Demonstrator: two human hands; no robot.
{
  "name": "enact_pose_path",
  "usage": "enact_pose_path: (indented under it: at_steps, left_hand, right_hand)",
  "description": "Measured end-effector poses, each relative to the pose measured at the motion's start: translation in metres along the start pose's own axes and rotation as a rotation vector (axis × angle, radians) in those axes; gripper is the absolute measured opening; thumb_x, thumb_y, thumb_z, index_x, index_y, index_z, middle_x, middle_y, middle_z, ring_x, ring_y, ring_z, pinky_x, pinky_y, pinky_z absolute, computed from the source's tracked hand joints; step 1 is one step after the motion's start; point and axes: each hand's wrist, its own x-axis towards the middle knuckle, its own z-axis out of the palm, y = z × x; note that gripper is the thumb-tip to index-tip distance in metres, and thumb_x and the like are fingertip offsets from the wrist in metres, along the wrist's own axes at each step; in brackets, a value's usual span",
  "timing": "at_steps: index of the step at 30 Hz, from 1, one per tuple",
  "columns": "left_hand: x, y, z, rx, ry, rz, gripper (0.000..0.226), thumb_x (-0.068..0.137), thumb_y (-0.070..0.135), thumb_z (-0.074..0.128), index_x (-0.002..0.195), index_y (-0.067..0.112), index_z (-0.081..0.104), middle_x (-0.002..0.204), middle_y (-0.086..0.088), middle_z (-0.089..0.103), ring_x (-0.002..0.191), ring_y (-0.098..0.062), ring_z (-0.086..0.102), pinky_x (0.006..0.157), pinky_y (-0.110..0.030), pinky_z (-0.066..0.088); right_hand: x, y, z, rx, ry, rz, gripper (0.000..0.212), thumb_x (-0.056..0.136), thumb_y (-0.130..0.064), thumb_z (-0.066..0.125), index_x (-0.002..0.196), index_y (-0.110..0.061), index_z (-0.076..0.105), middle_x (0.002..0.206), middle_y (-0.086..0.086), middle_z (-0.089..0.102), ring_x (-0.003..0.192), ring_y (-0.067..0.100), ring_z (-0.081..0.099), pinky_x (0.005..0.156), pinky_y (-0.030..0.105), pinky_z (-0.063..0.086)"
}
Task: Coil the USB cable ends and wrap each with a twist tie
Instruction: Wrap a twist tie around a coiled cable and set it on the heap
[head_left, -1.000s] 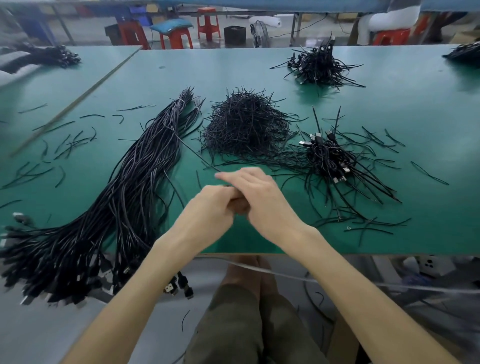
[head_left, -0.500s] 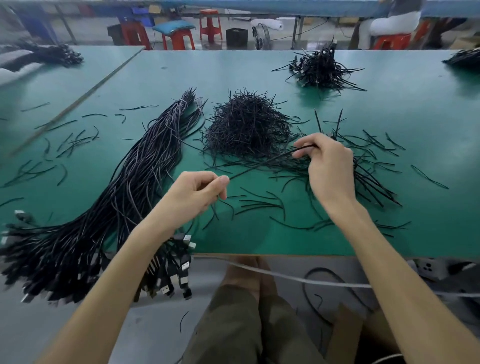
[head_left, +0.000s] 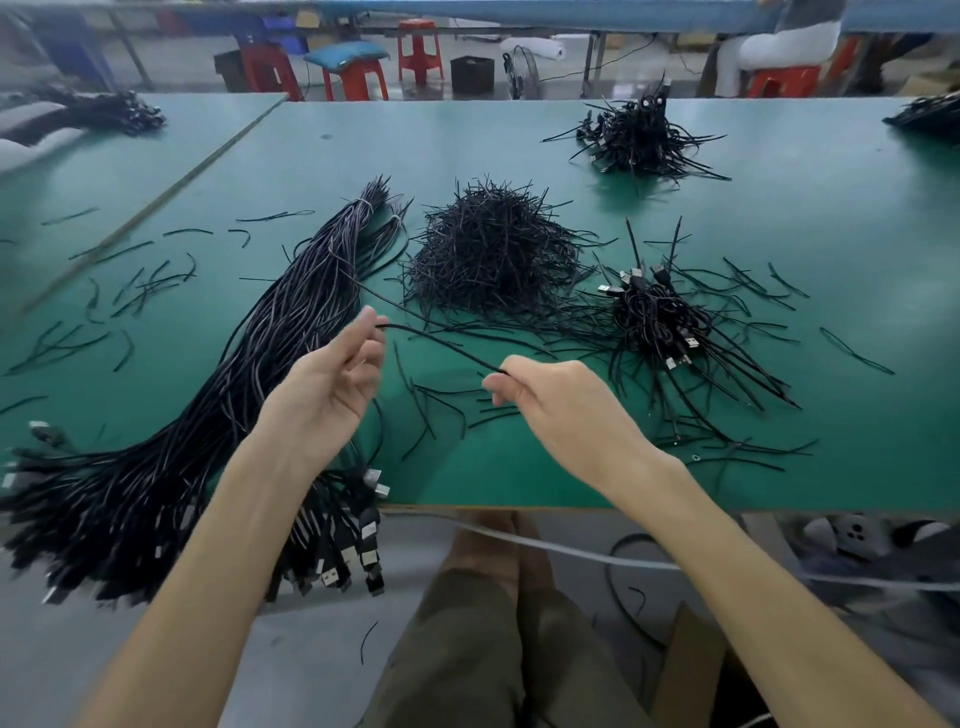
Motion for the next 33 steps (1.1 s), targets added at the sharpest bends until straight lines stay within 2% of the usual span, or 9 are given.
enact_pose_path:
  at_steps: [3, 8, 12, 17, 22, 24, 27, 30, 33]
  left_hand:
    - [-0.001, -0.004, 0.001, -0.265, -0.123, -0.046, 0.022, 0.093, 0.032, 0.068, 0.101, 0.013, 0.072, 0.082, 0.008, 0.061, 0.068, -0.001, 0.06, 0.056, -0.012, 0.049]
    - [-0.004, -0.008, 0.013, -0.189, -0.233, -0.015, 0.028, 0.106, 0.04, 0.052, 0.088, 0.021, 0.063, 0.095, 0.002, 0.063, 0.095, -0.015, 0.065, 0.093, -0.031, 0.055]
    - [-0.014, -0.006, 0.023, -0.257, -0.527, -0.109, 0.043, 0.113, 0.04, 0.032, 0.089, 0.019, 0.061, 0.061, 0.01, 0.044, 0.05, -0.005, 0.038, 0.058, -0.019, 0.041]
    - [-0.024, -0.004, 0.024, 0.084, -0.724, 0.007, 0.048, 0.111, 0.042, 0.033, 0.086, 0.016, 0.064, 0.043, 0.009, 0.025, 0.037, -0.008, 0.022, 0.046, -0.02, 0.028]
    - [-0.036, -0.003, 0.021, 0.624, -1.107, -0.222, 0.043, 0.11, 0.037, 0.043, 0.093, 0.006, 0.069, 0.047, 0.0, 0.049, 0.035, -0.006, 0.038, 0.04, -0.013, 0.032]
    - [-0.037, -0.013, 0.028, 0.971, -1.039, -0.225, 0.042, 0.11, 0.034, 0.043, 0.099, 0.002, 0.068, 0.064, -0.002, 0.069, 0.041, -0.013, 0.055, 0.047, -0.017, 0.043]
    - [-0.036, -0.033, 0.044, 1.242, -0.604, 0.151, 0.03, 0.107, 0.028, 0.046, 0.107, 0.014, 0.073, 0.09, 0.005, 0.079, 0.075, -0.012, 0.074, 0.074, -0.024, 0.053]
    - [-0.032, -0.04, 0.052, 1.065, -0.3, 0.434, 0.028, 0.107, 0.018, 0.044, 0.116, 0.022, 0.07, 0.108, 0.002, 0.077, 0.097, -0.012, 0.071, 0.09, -0.033, 0.056]
    - [-0.025, -0.045, 0.058, 0.601, -0.302, 0.306, 0.047, 0.106, 0.033, 0.037, 0.144, 0.01, 0.054, 0.143, -0.006, 0.061, 0.134, -0.019, 0.057, 0.115, -0.038, 0.042]
  right_hand:
    - [-0.005, -0.004, 0.007, -0.048, -0.06, -0.071, 0.054, 0.102, -0.053, 0.03, 0.094, -0.008, 0.059, 0.085, 0.002, 0.07, 0.073, 0.022, 0.061, 0.073, 0.043, 0.05]
    - [-0.015, -0.007, 0.018, -0.119, -0.097, -0.13, 0.065, 0.096, -0.059, 0.019, 0.092, -0.007, 0.057, 0.079, 0.008, 0.064, 0.076, 0.03, 0.06, 0.075, 0.046, 0.05]
    - [-0.015, 0.006, 0.018, -0.032, -0.122, -0.138, 0.064, 0.097, -0.06, 0.025, 0.079, -0.006, 0.053, 0.072, 0.008, 0.064, 0.069, 0.026, 0.059, 0.071, 0.044, 0.049]
    - [-0.016, 0.019, 0.014, 0.054, -0.094, -0.127, 0.066, 0.096, -0.065, 0.033, 0.066, -0.009, 0.048, 0.053, 0.003, 0.049, 0.049, 0.017, 0.043, 0.054, 0.027, 0.032]
    - [-0.006, 0.026, 0.0, -0.143, -0.008, -0.139, 0.062, 0.091, -0.07, 0.04, 0.058, -0.017, 0.031, 0.049, -0.003, 0.038, 0.051, 0.02, 0.039, 0.06, 0.041, 0.042]
    - [-0.001, 0.024, -0.006, -0.068, 0.086, -0.116, 0.064, 0.09, -0.064, 0.053, 0.056, -0.014, 0.033, 0.047, -0.002, 0.036, 0.049, 0.021, 0.036, 0.056, 0.042, 0.041]
    - [0.002, 0.008, -0.006, 0.238, 0.234, -0.081, 0.063, 0.095, -0.051, 0.061, 0.053, -0.018, 0.029, 0.048, -0.006, 0.026, 0.049, 0.011, 0.024, 0.051, 0.029, 0.026]
    - [0.004, -0.015, 0.0, 0.461, 0.322, -0.075, 0.058, 0.103, -0.044, 0.052, 0.05, -0.026, 0.034, 0.045, -0.011, 0.031, 0.045, 0.006, 0.03, 0.05, 0.019, 0.026]
    - [0.002, -0.032, 0.012, 0.583, 0.338, -0.094, 0.061, 0.105, -0.043, 0.046, 0.051, -0.016, 0.038, 0.044, -0.002, 0.036, 0.043, 0.01, 0.031, 0.047, 0.023, 0.026]
